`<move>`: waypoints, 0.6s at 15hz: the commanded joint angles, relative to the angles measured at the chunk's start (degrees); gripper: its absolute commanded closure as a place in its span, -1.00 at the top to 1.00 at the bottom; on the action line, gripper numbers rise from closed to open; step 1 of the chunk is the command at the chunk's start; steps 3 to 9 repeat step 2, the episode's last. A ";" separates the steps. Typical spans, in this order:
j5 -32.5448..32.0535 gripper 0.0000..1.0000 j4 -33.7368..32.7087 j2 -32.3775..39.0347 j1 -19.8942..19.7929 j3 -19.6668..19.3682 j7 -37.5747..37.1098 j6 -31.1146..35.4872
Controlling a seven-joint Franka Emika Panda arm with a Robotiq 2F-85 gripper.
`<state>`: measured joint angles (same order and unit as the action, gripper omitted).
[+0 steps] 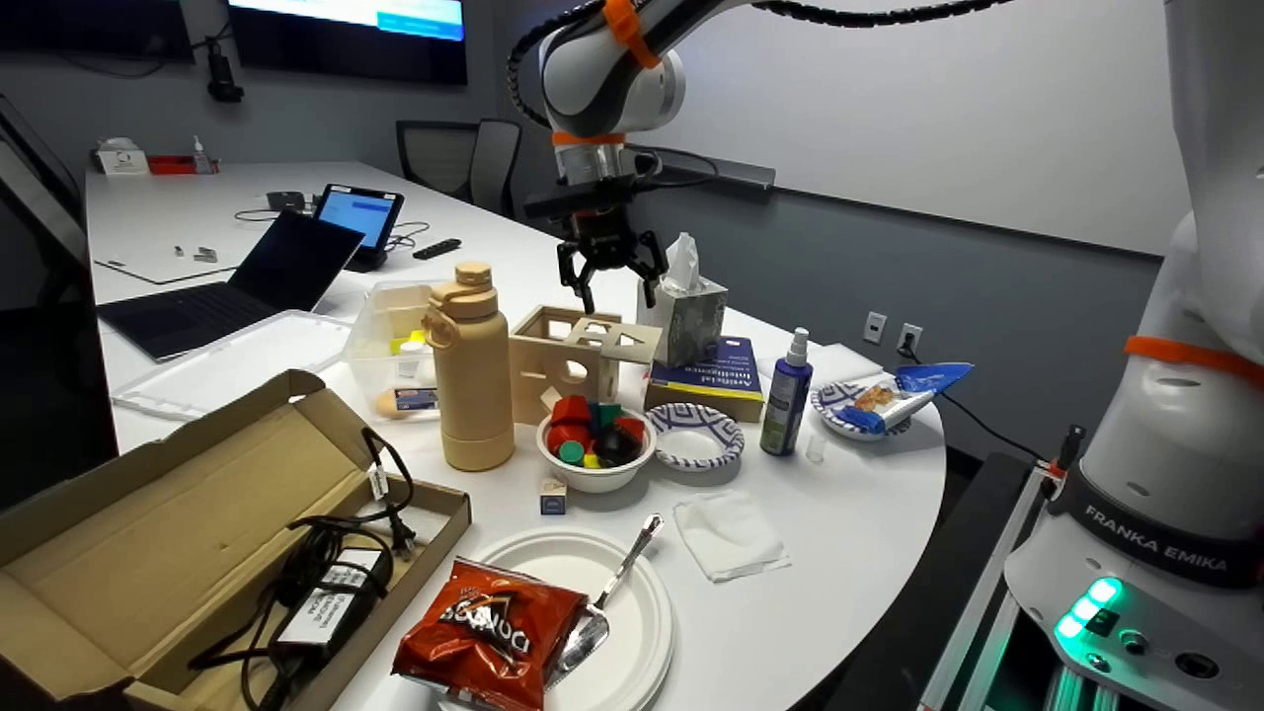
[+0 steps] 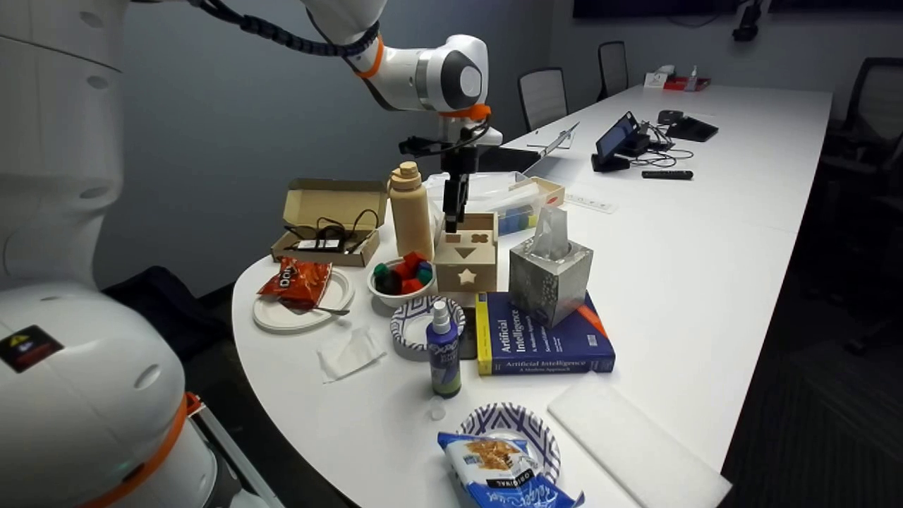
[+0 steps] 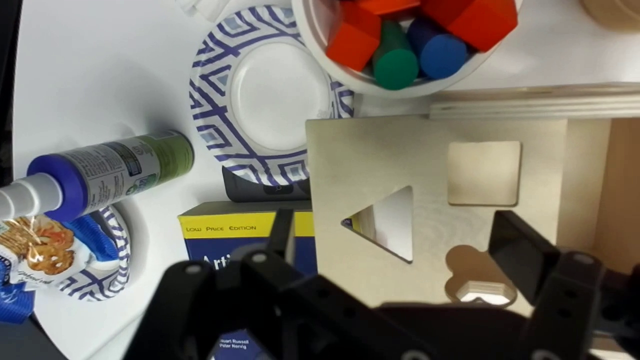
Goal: Open the cube-shaped object completely
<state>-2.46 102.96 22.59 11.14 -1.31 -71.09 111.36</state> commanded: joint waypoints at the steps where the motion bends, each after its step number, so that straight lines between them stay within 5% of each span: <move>1: 0.45 1.00 4.93 -4.71 -0.94 0.56 -0.01 3.25; 9: 0.35 1.00 5.31 -5.08 -1.03 0.61 0.16 3.67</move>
